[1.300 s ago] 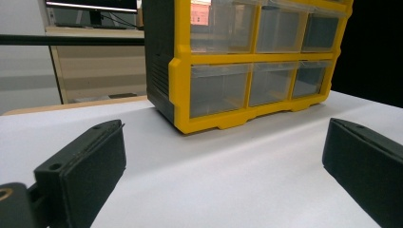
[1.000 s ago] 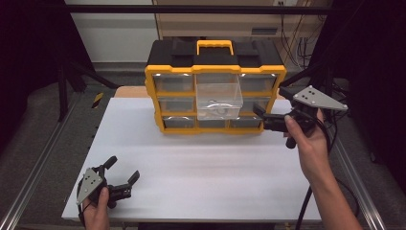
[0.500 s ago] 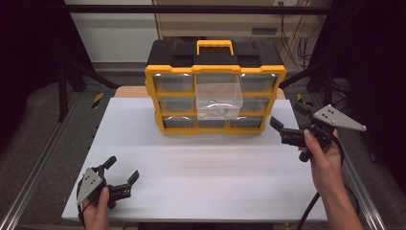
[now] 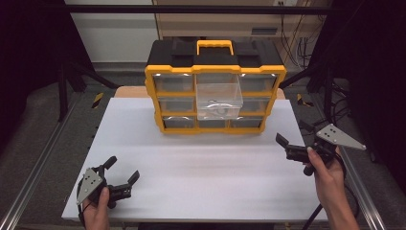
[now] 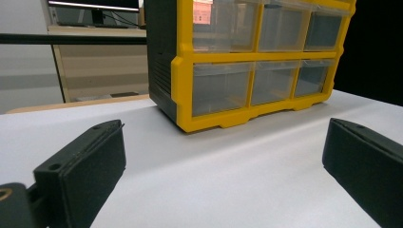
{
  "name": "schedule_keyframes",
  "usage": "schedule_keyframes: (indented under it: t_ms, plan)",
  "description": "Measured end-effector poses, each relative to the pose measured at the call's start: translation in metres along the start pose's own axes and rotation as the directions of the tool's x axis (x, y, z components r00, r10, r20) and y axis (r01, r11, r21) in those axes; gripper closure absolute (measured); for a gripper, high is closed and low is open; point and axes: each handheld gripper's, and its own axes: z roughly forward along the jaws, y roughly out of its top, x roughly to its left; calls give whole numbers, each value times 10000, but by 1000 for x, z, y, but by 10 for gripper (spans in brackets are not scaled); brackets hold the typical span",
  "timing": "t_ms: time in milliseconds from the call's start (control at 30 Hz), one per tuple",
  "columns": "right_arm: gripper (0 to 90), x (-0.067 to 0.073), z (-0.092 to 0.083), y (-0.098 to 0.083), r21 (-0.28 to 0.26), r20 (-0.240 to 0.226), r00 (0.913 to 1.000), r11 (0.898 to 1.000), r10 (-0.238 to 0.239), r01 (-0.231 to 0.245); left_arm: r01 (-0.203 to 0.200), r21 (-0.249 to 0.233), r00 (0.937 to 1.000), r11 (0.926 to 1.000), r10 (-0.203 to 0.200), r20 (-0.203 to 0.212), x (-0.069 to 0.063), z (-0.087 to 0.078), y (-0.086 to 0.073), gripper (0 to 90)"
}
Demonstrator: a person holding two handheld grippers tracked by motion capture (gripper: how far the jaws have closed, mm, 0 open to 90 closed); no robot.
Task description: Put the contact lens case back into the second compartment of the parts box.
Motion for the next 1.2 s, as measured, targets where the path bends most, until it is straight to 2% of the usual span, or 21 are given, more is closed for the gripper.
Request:
schedule_keyframes:
  t_ms: [333, 467, 667, 833, 933, 1200]
  plan:
    - [25, -5, -5, -35, 142, 123, 9998, 9998, 160, -162, 111, 56, 9999, 9999, -111, 20, 0, 0, 0, 4]
    - [25, -5, -6, -49, 240, 113, 9996, 9994, 253, -255, 141, 246, 9998, 9996, -144, 99, -1, -1, -1, 4]
    - [25, -3, -6, -68, 346, 91, 9994, 9988, 339, -341, 347, 288, 9993, 9990, -352, 155, -1, -6, 0, 4]
    - [25, 2, -4, -80, 481, -70, 9993, 9981, 377, -373, 356, 374, 9988, 9987, -368, 329, -1, -9, 1, 4]
    - [25, 7, -3, -86, 560, -201, 9985, 9972, 517, -505, 426, 408, 9986, 9983, -439, 310, 0, -12, 1, 6]
    - [26, 20, 5, -102, 725, -539, 9971, 9961, 544, -505, 378, 344, 9991, 9987, -385, 201, 0, -13, 1, 5]
